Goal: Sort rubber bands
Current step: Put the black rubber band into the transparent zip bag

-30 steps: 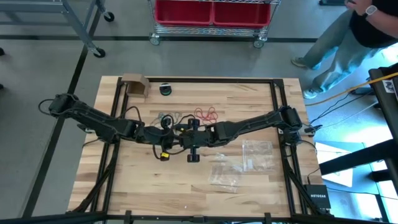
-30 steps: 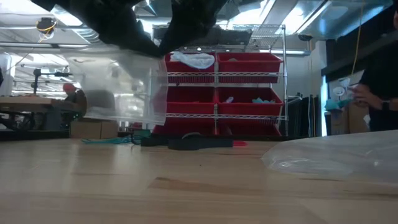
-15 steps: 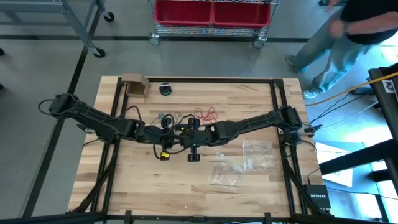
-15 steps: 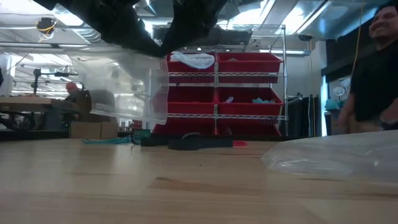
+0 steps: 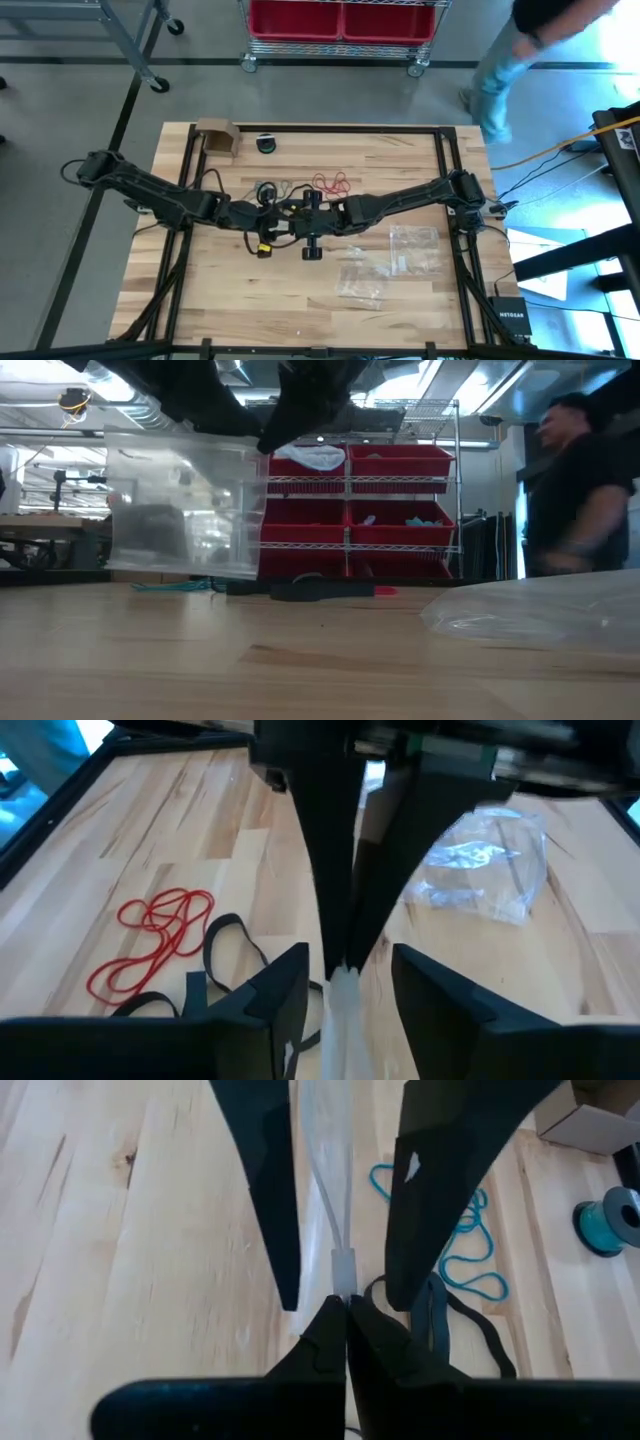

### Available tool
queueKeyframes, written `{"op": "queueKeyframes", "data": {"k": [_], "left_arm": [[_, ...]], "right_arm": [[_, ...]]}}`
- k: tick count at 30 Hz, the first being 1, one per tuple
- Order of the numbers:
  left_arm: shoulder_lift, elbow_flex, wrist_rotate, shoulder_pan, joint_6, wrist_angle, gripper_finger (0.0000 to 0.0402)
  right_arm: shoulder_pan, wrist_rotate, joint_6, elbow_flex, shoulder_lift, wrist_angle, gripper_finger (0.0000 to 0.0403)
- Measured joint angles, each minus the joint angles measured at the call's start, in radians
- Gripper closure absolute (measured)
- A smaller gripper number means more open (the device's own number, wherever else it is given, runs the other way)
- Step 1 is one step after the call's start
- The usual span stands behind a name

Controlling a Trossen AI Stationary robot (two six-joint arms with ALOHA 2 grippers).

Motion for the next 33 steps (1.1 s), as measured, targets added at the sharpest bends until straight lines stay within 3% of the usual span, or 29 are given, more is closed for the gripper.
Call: {"op": "queueKeyframes", "data": {"k": [21, 33], "left_arm": [[-0.016, -0.002, -0.019, 0.003, 0.027, -0.064, 0.0289], [-0.012, -0.003, -0.034, 0.003, 0.037, -0.052, 0.0385]], "right_arm": [[0.000, 0.018, 0.028, 0.000, 0.000, 0.010, 0.0403], [0.000, 0.019, 0.030, 0.000, 0.000, 0.019, 0.0403]]}}
